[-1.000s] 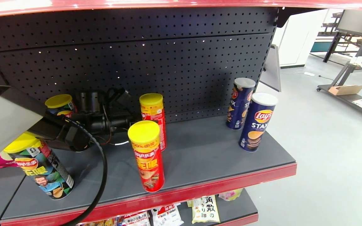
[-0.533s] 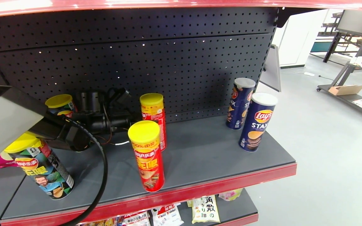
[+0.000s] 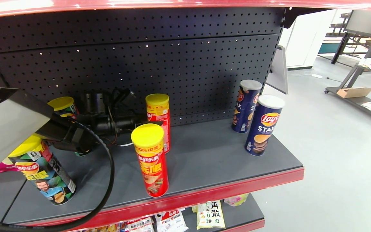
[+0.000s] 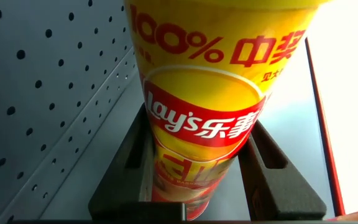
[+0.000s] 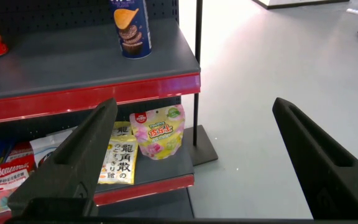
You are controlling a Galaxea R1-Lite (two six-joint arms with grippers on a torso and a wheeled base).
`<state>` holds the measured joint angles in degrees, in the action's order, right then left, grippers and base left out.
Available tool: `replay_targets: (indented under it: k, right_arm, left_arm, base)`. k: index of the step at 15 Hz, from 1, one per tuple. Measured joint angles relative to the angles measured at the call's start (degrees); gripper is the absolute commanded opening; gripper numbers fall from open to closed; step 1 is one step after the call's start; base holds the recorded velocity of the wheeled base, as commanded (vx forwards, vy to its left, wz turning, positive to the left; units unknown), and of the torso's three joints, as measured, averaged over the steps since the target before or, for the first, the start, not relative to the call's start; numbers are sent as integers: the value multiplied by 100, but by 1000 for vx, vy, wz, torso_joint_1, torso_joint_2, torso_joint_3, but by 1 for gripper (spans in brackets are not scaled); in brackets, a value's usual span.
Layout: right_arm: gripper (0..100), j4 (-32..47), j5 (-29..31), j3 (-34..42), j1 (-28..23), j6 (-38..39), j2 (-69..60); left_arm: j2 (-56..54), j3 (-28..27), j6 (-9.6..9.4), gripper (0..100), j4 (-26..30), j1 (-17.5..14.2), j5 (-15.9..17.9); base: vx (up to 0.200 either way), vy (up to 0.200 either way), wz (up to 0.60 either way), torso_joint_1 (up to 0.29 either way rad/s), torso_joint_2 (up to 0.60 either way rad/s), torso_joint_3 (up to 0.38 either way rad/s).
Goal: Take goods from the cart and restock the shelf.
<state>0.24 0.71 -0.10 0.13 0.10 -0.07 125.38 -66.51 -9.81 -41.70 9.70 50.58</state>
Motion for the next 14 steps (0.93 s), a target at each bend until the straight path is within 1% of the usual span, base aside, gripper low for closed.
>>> replay_targets:
  k: [6, 11, 14]
  right_arm:
    - [100, 0, -2, 0, 2, 0, 0]
    - [100, 0, -2, 0, 0, 0, 0]
    - [100, 0, -2, 0, 5, 0, 0]
  left_arm:
    - [52, -60, -1, 0, 7, -41, 121]
    - [-20, 56, 0, 0, 256, -67, 118]
    - [-49, 63, 0, 0, 306, -63, 117]
  base:
    - [0, 0, 0, 0, 0, 0]
    - [0, 0, 0, 0, 0, 0]
    - [0, 0, 0, 0, 0, 0]
